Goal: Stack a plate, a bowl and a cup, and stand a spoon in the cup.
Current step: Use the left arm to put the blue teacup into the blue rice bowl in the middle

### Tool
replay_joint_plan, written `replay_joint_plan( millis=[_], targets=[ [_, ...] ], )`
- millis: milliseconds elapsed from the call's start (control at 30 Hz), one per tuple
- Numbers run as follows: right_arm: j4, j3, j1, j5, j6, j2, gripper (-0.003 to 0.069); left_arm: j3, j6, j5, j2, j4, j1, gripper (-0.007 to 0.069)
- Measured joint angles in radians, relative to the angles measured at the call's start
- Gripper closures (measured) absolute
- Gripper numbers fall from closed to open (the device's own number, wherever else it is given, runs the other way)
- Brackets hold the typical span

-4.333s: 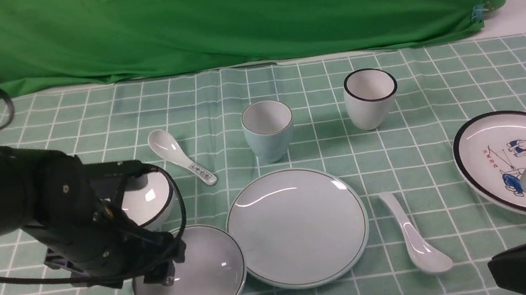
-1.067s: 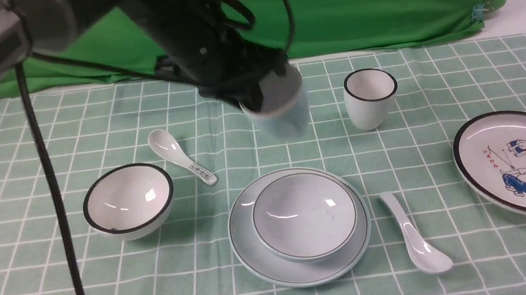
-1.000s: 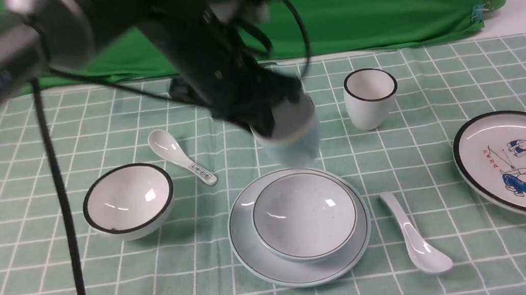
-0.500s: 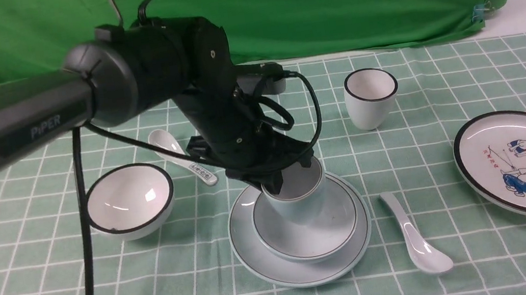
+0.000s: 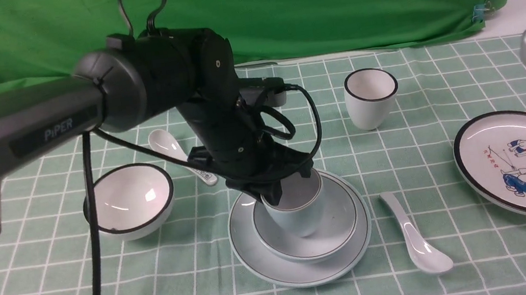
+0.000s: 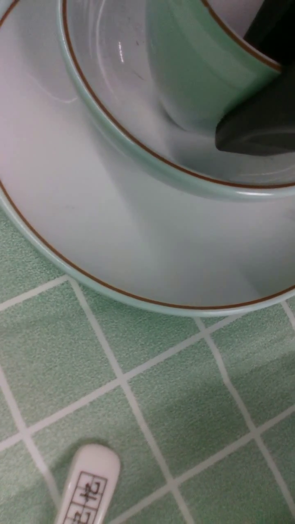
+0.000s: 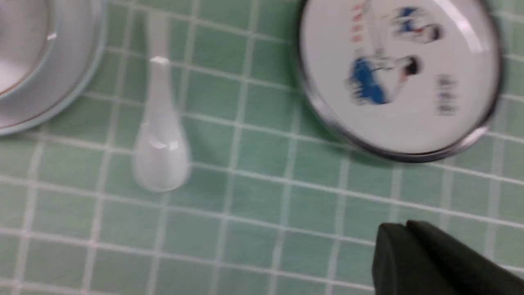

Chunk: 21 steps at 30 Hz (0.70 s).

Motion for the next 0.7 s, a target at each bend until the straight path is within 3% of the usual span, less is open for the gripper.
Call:
replay_joint_plan(
  millis=[133, 433, 567, 600, 700],
  targets=[
    [0.184, -0.022, -0.089, 0.008, -0.176, 0.094, 0.0605, 0.000, 0.000, -0.010, 0.000, 0.000, 0.000, 0.0554],
    [0.219, -0.022, -0.097, -0.044, -0.223, 0.194, 0.0556, 0.000, 0.000, -0.019, 0.000, 0.003, 0.000, 0.0393],
    [0.237, -0.025, -0.097, -0.112, -0.233, 0.221, 0.0454, 0.000, -0.001, -0.016, -0.005, 0.009, 0.000, 0.0333],
    [0.242, -0.034, -0.097, -0.128, -0.239, 0.242, 0.0380, -0.005, -0.006, -0.009, -0.012, 0.022, 0.000, 0.0319],
    [0.252, -0.055, -0.097, -0.147, -0.245, 0.292, 0.0270, -0.022, -0.031, -0.004, -0.038, 0.056, 0.000, 0.0309]
  ],
)
